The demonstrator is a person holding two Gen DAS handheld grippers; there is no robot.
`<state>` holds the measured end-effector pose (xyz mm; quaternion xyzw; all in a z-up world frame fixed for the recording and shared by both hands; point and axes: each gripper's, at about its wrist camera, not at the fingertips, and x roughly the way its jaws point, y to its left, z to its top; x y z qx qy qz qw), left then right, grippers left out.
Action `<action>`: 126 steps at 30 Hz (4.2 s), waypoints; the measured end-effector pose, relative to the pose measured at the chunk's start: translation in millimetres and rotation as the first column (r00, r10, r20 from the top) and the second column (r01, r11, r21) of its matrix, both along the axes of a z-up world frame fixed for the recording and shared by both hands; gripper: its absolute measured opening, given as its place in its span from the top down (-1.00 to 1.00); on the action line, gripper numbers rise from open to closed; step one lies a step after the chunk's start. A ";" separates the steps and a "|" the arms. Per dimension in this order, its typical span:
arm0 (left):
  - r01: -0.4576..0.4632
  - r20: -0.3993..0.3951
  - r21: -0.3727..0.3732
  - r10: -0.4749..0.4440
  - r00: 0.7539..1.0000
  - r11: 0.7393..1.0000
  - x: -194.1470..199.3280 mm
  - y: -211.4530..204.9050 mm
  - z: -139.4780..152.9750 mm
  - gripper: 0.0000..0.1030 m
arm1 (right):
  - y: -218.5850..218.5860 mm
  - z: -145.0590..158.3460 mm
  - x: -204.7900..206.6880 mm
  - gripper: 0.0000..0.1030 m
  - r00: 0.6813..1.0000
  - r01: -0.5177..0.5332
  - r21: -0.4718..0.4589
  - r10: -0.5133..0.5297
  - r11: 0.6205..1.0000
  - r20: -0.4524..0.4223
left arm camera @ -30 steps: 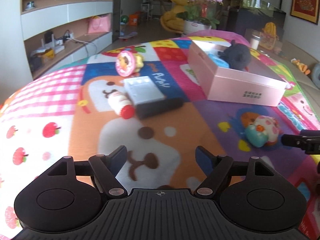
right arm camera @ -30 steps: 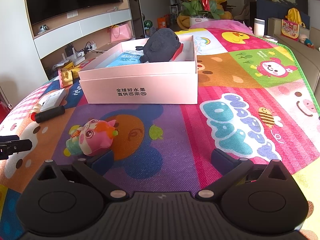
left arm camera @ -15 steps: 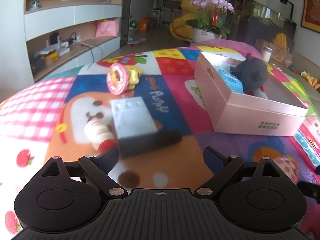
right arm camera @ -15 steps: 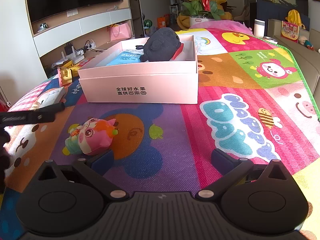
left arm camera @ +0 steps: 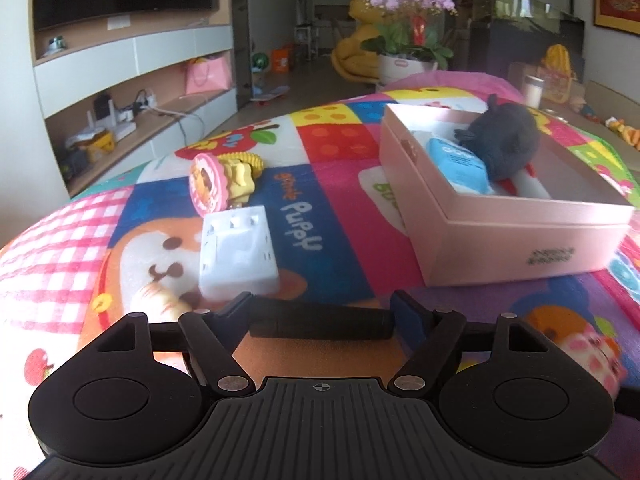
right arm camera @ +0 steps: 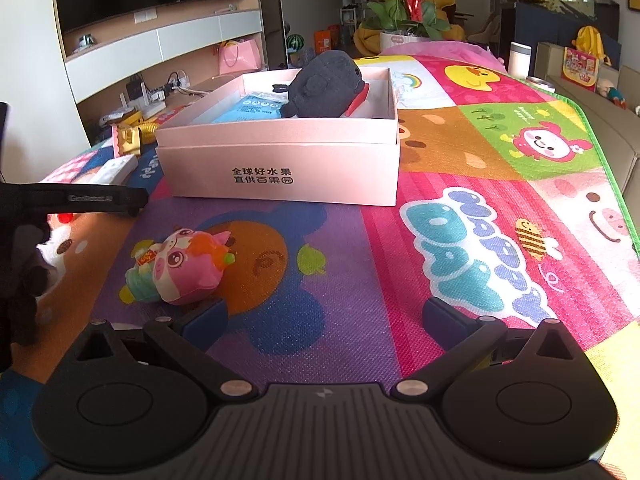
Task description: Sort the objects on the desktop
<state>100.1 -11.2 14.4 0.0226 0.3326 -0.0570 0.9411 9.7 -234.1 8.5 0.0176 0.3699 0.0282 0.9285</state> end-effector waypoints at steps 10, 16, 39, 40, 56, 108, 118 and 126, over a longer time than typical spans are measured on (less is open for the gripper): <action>0.094 -0.035 -0.087 -0.098 0.995 0.992 -90.7 25.0 -0.1 -0.57 | 7.2 4.1 -0.9 -1.00 0.997 -0.070 -0.008 0.070 0.998 -0.019; 0.121 -0.007 -0.112 -0.122 0.992 0.986 -112.3 31.1 -2.8 -0.80 | 36.8 26.2 -3.4 -1.00 0.979 -0.199 0.033 0.198 0.979 0.049; 0.073 -0.037 -0.061 -0.075 0.996 0.995 -124.6 7.4 -2.1 -0.80 | 36.1 35.8 -23.5 -0.39 0.979 -0.201 -0.030 0.200 0.979 -0.034; 0.069 -0.033 -0.044 -0.070 0.997 0.997 -124.1 5.2 -2.4 -0.76 | 33.2 35.8 -28.8 -0.39 0.979 -0.202 -0.030 0.201 0.979 -0.038; 0.226 0.114 -0.005 -0.224 0.968 0.974 -128.1 -31.5 60.7 -0.54 | -23.6 103.1 -69.8 -0.38 0.977 -0.077 -0.030 0.082 0.997 0.198; -0.015 -0.024 -0.231 0.009 1.000 0.973 -71.6 33.7 4.0 -1.00 | -180.4 81.2 -56.0 -0.77 0.938 0.333 0.047 -0.336 0.942 0.086; 0.020 -0.031 -0.196 -0.027 0.999 0.980 -76.5 16.3 12.2 -1.00 | -181.7 8.5 -71.3 -0.63 0.921 0.391 0.018 -0.391 0.920 -0.003; 0.082 -0.018 -0.175 -0.086 0.996 0.981 -86.6 4.9 18.6 -1.00 | -179.1 -3.5 -46.1 0.03 0.925 0.373 0.006 -0.372 0.928 -0.075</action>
